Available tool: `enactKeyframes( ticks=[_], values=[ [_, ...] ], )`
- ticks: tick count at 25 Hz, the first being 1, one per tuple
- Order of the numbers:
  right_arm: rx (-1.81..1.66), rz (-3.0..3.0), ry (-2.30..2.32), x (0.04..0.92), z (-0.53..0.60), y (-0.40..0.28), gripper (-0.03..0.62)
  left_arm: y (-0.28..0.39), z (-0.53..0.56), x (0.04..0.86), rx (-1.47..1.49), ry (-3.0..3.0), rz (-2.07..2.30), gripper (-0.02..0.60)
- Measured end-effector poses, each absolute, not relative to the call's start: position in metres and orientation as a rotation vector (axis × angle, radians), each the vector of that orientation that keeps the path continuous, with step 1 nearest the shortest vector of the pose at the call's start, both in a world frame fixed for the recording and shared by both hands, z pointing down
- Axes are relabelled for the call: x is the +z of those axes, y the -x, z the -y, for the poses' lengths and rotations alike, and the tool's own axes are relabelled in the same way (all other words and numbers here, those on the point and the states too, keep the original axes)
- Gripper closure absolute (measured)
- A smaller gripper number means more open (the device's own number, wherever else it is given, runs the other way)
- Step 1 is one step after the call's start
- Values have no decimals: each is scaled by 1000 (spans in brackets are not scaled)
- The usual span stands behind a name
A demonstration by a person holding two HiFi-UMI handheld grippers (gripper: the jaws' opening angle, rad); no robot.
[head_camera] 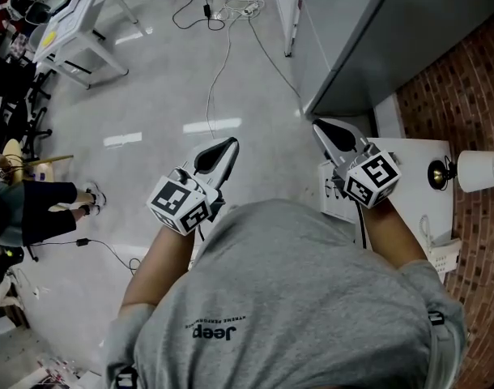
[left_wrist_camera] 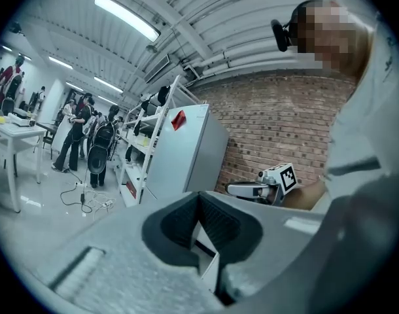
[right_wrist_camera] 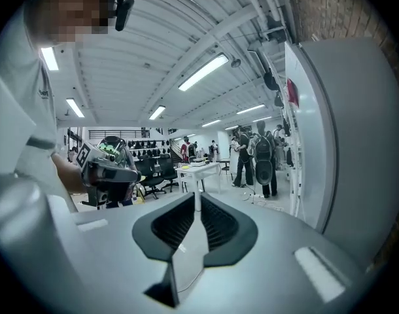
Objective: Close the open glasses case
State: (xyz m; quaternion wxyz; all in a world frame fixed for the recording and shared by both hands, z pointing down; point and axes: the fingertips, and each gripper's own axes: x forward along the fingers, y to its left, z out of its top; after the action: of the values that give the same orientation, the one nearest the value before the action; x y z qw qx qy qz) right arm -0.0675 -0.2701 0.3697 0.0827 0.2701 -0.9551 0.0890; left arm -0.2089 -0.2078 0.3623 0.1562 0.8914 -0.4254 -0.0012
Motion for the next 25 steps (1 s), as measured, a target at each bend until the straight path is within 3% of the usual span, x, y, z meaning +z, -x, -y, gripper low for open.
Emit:
enactKeyframes(
  ticks=[2, 4, 12, 25],
  values=[
    [255, 2873, -762, 366, 267, 73, 464, 210, 208, 363, -6, -2547, 1222, 584],
    [221, 2880, -714, 363, 264, 78, 410, 212, 209, 364, -6, -2546, 1224, 584],
    [159, 2816, -802, 363, 269, 35, 375, 177, 220, 367, 10, -2577, 1116, 584],
    [92, 2548, -973, 414, 287, -134, 328, 42, 256, 385, 72, -2671, 848, 584]
  ],
)
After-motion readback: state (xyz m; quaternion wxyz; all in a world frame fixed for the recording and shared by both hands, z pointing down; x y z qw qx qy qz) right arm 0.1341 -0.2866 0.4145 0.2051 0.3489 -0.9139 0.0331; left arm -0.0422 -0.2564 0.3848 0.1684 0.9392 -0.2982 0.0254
